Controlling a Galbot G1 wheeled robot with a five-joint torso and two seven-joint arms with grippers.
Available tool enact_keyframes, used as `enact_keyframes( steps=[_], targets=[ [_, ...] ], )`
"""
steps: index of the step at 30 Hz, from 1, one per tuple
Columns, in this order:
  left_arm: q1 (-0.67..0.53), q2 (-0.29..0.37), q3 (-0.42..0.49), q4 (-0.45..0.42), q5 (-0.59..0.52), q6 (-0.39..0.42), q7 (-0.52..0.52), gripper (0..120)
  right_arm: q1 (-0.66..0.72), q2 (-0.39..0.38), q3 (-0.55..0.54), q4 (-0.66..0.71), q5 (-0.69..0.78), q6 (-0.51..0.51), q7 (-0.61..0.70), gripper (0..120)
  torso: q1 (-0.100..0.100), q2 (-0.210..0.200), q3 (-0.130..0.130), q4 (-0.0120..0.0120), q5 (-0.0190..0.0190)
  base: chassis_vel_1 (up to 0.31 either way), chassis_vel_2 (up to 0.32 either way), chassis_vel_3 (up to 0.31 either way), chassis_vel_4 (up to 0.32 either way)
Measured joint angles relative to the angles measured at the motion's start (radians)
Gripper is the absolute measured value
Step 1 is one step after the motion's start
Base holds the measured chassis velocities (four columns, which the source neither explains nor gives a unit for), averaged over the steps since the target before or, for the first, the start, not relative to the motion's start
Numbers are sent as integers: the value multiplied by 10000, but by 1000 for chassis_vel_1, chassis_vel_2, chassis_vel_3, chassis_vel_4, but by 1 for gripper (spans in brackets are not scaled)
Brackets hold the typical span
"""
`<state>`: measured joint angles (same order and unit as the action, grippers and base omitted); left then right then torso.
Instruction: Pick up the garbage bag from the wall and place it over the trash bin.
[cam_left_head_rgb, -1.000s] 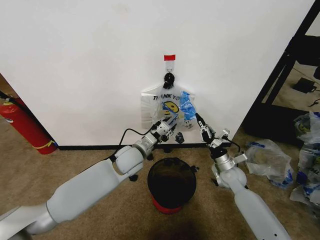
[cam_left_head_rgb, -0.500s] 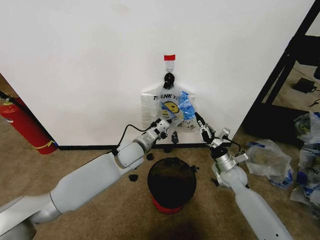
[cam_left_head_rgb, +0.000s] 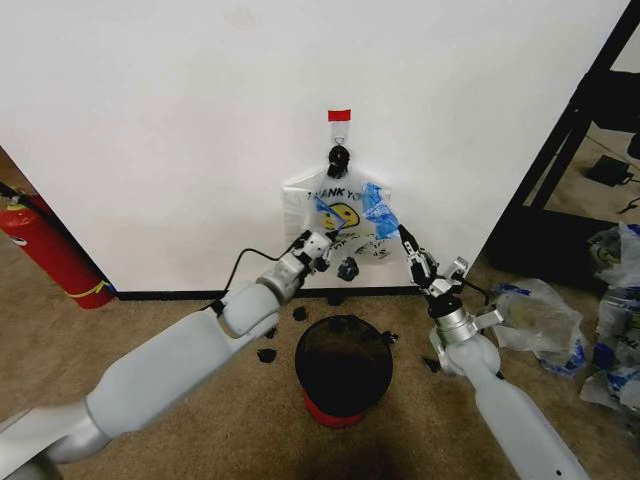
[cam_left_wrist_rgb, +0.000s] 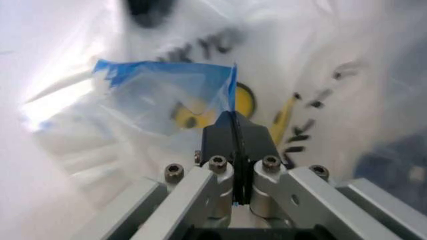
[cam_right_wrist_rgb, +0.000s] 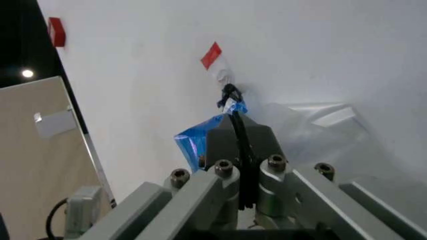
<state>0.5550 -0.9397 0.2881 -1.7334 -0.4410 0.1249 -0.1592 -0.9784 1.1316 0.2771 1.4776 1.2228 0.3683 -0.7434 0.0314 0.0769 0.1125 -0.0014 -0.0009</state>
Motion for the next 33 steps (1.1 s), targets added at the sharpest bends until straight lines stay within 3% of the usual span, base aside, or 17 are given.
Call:
enact_keyframes(
  steps=[7,14,24,33],
  targets=[
    [1253,-232,-1539,-733,-1059,-755,-23,0,-180,15,45,166,104,96,77,0,0,0,0,-2,1,0,0,0,0],
    [3616,-521,-3439,-2304,-1958,-1766,622,0,-988,-531,17,803,288,377,2,0,0,0,-2,-1,1,0,0,0,0],
    [5788,-510,-4080,-2932,-1486,-2241,920,0,-2454,-1458,727,1103,-381,546,-1036,0,-1,0,-2,-2,0,0,0,0,0],
    [7180,-951,-4914,-3396,-862,-2397,907,0,-3571,-1459,1116,1360,-992,904,-1800,0,-1,1,-1,0,3,0,0,0,0]
  ],
)
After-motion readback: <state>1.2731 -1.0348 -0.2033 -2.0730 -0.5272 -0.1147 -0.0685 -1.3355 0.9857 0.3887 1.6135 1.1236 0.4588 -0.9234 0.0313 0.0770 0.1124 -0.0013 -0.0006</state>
